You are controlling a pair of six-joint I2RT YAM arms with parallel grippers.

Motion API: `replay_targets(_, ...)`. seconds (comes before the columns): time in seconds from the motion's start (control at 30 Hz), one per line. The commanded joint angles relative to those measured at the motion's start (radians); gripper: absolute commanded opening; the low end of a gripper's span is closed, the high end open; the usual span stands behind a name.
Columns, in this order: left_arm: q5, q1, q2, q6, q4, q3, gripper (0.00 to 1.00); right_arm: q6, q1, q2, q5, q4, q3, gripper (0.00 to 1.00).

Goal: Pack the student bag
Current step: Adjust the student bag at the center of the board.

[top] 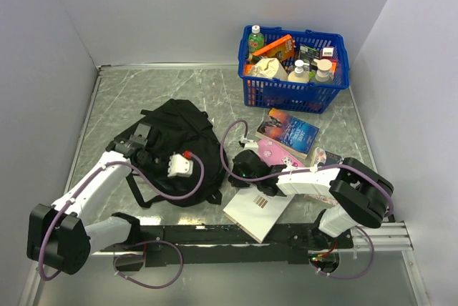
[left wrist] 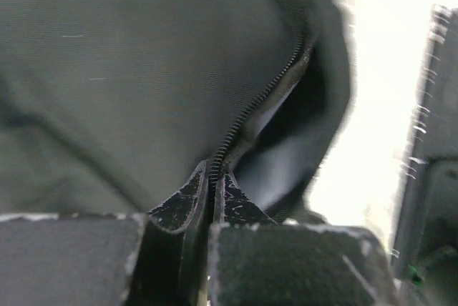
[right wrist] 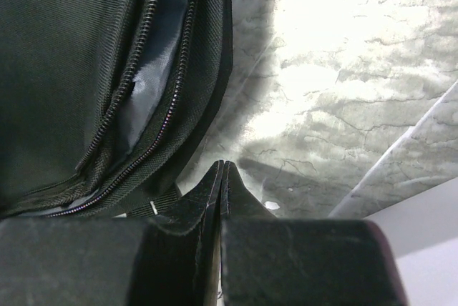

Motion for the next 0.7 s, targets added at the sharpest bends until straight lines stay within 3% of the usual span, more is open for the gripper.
replay_targets(0.0, -0.053, 0.011, -0.02, -0.188, 0.219, 0.087, 0.01, -0.011, -0.007, -0.033, 0.015, -0.003, 0.03, 0.0)
replay_targets(0.17, -0.167, 0.063, -0.069, -0.23, 0.298, 0.073, 0.01, -0.013, -0.005, -0.033, 0.004, 0.008, 0.033, 0.0)
replay_targets(0.4, -0.038, 0.131, -0.285, -0.431, 0.359, 0.072, 0.01, -0.037, -0.005, -0.046, 0.004, -0.004, 0.05, 0.0)
replay_targets(0.53, 0.089, 0.131, -0.431, -0.344, 0.326, 0.003, 0.01, -0.143, -0.005, -0.118, -0.011, 0.014, 0.062, 0.0)
replay_targets(0.57, 0.096, 0.131, -0.455, -0.338, 0.315, -0.008, 0.01, -0.169, -0.005, -0.143, -0.014, 0.037, 0.062, 0.03)
replay_targets(0.67, 0.11, 0.132, -0.437, -0.31, 0.237, -0.013, 0.01, -0.315, -0.009, -0.239, -0.069, 0.097, 0.07, 0.35)
